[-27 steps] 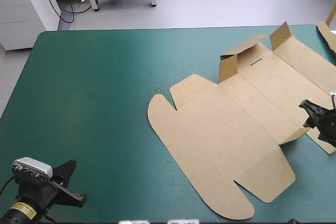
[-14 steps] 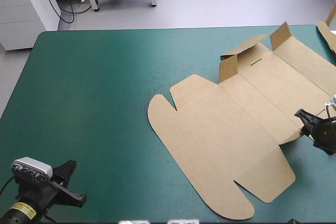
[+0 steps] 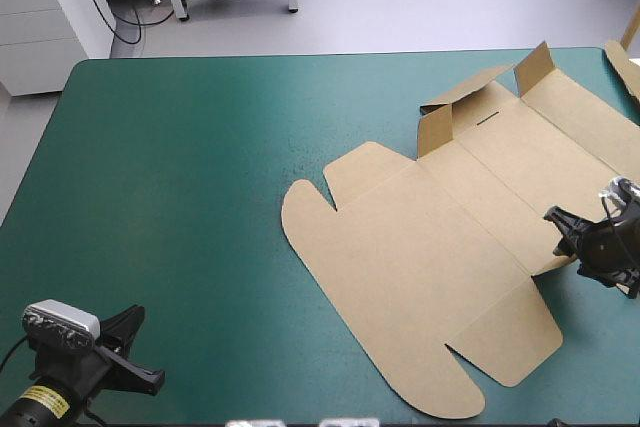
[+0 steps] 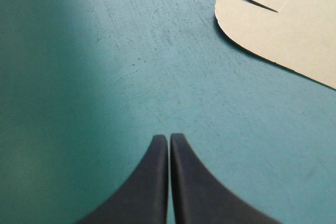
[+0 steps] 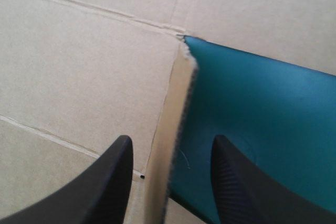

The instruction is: Fold the box

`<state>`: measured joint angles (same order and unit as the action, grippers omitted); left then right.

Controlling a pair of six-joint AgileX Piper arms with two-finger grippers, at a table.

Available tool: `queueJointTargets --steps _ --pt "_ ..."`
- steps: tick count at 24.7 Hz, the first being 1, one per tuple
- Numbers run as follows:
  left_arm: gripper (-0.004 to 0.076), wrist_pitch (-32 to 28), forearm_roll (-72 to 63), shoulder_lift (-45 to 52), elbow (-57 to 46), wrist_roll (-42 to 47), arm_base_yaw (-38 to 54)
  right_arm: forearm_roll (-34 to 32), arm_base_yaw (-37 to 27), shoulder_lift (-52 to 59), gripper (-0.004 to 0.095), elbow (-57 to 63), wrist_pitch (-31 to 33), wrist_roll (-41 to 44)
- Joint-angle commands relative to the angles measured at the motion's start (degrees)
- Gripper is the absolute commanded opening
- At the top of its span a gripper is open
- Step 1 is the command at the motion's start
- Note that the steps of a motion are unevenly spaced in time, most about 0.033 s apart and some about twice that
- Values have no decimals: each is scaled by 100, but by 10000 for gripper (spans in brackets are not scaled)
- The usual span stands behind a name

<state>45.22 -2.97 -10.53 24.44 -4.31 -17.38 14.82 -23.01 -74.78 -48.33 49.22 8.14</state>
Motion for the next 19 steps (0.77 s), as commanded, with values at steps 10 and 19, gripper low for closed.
queueJointTargets --steps 10,19 --pt "-8 -405 -29 -90 182 39 2 -471 332 -150 371 -150 -173 588" --pt "-8 -405 -29 -90 182 39 2 -555 332 -150 -10 -160 -158 598"
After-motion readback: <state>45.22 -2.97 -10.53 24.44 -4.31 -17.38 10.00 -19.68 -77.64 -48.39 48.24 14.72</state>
